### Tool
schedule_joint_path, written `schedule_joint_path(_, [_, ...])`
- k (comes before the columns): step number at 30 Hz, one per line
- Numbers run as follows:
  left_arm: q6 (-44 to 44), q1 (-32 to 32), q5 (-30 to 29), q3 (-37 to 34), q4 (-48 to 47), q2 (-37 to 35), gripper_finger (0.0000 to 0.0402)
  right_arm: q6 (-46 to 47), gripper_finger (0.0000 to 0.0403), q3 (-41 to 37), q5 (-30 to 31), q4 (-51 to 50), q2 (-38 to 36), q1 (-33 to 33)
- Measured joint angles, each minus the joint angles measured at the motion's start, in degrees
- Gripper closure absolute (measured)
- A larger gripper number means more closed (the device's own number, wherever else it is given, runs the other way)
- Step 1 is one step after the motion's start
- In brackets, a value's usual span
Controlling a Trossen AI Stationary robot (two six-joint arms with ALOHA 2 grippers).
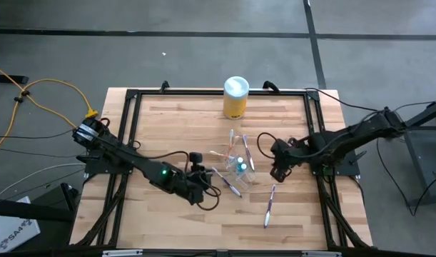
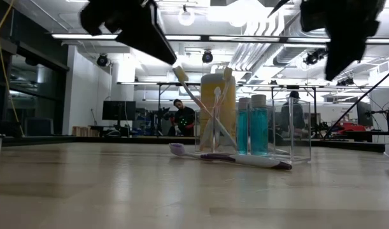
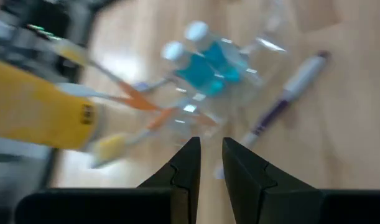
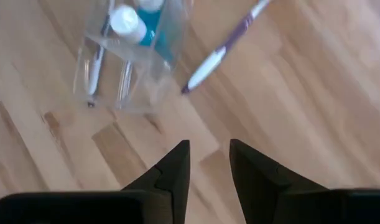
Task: Pick & Place toothbrushing station
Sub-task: Put the bottom purple toothbrush into the bottom compartment of the transparent organizer
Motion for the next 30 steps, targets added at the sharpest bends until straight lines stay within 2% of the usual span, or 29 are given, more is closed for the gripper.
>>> schedule_joint_path(4, [0.3,-0.2,5.9,0.0,-0.1,0.0,0.0342,10.0,0.0301,0.0,0.5,-2.6,0.0,3.5])
schedule_joint_path(11, [4.2,-1.0,5.9,0.0,-0.1,0.0,0.0342,35.9,0.0301,0.0,-0.6,-5.2,0.8,11.1])
schedule_joint_path(15, [4.8,-1.0,5.7,0.0,-0.5,0.0,0.0342,46.6,0.0302,0.0,-1.4,-5.2,3.8,15.9])
schedule_joint_path(21, [4.3,-2.3,5.7,0.0,-2.8,0.0,0.0342,56.0,0.0302,0.0,-4.2,-3.1,11.0,21.2])
schedule_joint_path(30, [3.5,-3.7,7.4,0.0,-5.0,0.0,0.0342,61.6,0.0302,0.0,-2.5,9.2,18.3,23.0])
